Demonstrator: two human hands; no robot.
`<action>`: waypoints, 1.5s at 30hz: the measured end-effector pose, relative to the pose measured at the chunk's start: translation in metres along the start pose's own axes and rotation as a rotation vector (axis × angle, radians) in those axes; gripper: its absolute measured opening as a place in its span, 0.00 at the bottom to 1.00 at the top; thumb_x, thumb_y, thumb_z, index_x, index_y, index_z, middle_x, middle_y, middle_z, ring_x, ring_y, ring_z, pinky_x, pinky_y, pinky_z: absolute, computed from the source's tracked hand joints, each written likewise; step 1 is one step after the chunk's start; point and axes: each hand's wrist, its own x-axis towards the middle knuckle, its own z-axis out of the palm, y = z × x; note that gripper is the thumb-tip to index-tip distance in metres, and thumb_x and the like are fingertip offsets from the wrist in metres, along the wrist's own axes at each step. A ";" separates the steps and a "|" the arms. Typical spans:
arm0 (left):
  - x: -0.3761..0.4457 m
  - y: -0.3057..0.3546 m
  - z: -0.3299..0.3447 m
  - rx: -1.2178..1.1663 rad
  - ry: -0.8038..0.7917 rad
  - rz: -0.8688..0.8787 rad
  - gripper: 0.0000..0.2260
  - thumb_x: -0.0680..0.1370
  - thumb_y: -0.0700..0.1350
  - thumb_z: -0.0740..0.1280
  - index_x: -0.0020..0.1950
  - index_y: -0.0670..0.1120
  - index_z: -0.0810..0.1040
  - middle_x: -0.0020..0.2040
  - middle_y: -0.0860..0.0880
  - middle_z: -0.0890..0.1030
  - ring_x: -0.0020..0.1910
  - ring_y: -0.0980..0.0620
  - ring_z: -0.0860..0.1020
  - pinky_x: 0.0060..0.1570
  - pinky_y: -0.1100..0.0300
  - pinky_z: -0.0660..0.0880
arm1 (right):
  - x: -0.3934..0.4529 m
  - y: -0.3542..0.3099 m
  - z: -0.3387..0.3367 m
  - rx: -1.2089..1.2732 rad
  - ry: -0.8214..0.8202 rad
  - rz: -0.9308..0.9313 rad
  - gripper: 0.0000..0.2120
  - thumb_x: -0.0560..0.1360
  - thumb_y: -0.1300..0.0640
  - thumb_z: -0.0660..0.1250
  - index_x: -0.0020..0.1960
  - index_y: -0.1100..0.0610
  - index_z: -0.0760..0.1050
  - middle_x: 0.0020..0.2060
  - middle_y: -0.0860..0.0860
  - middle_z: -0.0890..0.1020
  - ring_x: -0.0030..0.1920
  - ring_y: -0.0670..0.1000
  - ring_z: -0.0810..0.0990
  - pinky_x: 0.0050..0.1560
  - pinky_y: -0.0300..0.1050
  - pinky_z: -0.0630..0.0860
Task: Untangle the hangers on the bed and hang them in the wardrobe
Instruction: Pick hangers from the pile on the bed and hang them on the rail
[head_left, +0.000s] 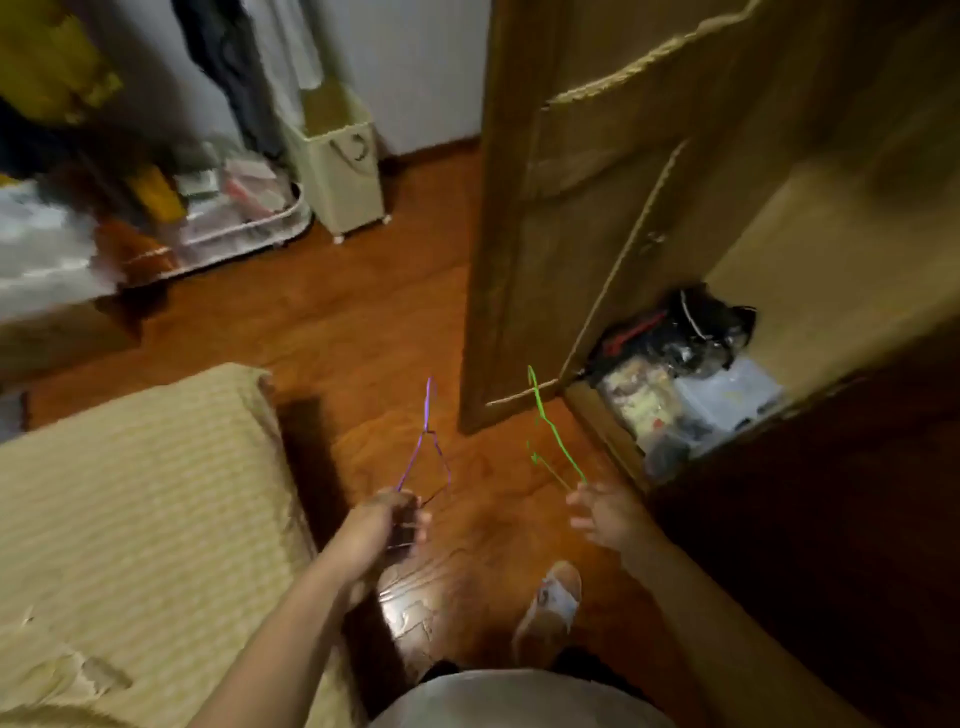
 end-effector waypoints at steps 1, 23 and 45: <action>0.007 0.016 0.025 0.081 -0.025 0.018 0.07 0.81 0.43 0.59 0.46 0.46 0.74 0.34 0.47 0.82 0.28 0.51 0.76 0.31 0.62 0.69 | -0.006 0.000 -0.022 0.075 0.058 -0.017 0.17 0.81 0.64 0.62 0.69 0.67 0.70 0.62 0.66 0.77 0.35 0.58 0.79 0.22 0.35 0.72; -0.088 0.274 0.450 0.477 -0.517 0.887 0.15 0.84 0.46 0.58 0.41 0.41 0.73 0.30 0.44 0.78 0.31 0.41 0.80 0.36 0.48 0.76 | -0.108 -0.177 -0.365 0.540 0.669 -0.751 0.08 0.83 0.59 0.59 0.51 0.55 0.77 0.48 0.53 0.79 0.38 0.50 0.79 0.30 0.37 0.73; -0.033 0.441 0.706 0.430 -0.817 1.150 0.13 0.85 0.48 0.53 0.47 0.44 0.71 0.35 0.46 0.77 0.30 0.50 0.76 0.28 0.57 0.74 | -0.049 -0.326 -0.432 0.638 1.076 -0.786 0.09 0.83 0.57 0.58 0.52 0.53 0.77 0.47 0.51 0.81 0.39 0.50 0.81 0.35 0.42 0.72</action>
